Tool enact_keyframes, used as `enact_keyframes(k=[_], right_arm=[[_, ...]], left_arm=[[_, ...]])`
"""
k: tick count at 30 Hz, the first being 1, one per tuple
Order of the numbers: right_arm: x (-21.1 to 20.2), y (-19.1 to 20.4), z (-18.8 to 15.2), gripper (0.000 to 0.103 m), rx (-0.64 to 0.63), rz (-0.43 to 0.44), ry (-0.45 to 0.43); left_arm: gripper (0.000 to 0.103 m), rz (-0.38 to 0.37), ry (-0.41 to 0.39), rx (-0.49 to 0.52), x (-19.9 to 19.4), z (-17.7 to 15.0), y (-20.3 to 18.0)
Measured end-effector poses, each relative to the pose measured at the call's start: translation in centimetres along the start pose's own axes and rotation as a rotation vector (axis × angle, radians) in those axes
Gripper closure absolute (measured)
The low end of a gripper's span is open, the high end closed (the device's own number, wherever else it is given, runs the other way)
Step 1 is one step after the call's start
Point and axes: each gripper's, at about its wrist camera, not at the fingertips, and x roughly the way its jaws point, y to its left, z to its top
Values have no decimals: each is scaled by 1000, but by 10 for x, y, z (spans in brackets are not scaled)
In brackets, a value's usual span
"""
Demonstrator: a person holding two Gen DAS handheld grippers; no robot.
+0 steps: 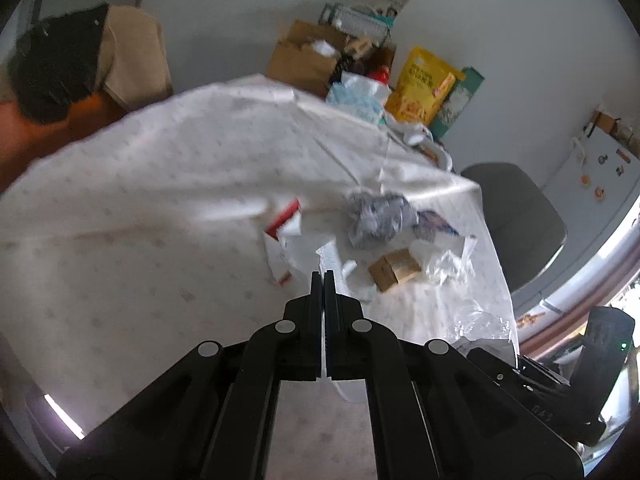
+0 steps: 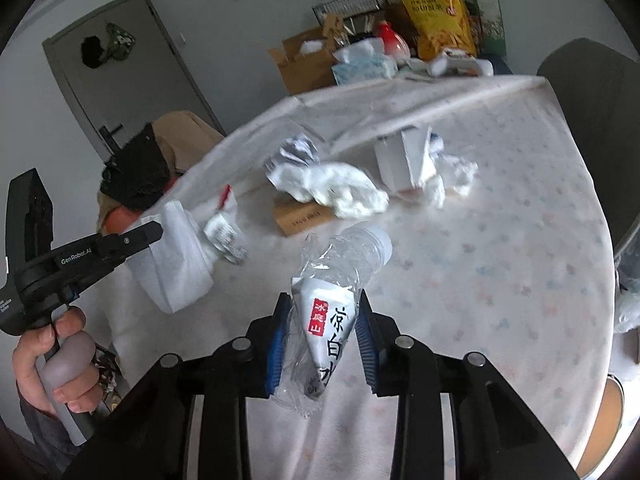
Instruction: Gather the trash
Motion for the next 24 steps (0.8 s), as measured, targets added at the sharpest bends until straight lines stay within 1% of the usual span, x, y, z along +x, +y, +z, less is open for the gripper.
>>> enact_keyframes(k=[6, 11, 14, 16, 21, 24], right_arm=[[-7, 16, 8, 72, -27, 45, -30], [-20, 14, 10, 72, -17, 43, -60], [-35, 6, 10, 72, -1, 20, -84], [-46, -1, 11, 71, 8, 6, -99], [-81, -23, 11, 71, 39, -43, -155], [-100, -40, 10, 71, 70, -79, -184]], left_arm=[[101, 21, -42, -17, -23, 6, 8], [101, 4, -56, 9, -30, 9, -6], [101, -30, -78, 39, -37, 13, -25], [101, -66, -94, 68, -40, 16, -42], [101, -151, -111, 129, -42, 22, -86], [101, -201, -106, 164, -39, 22, -115]])
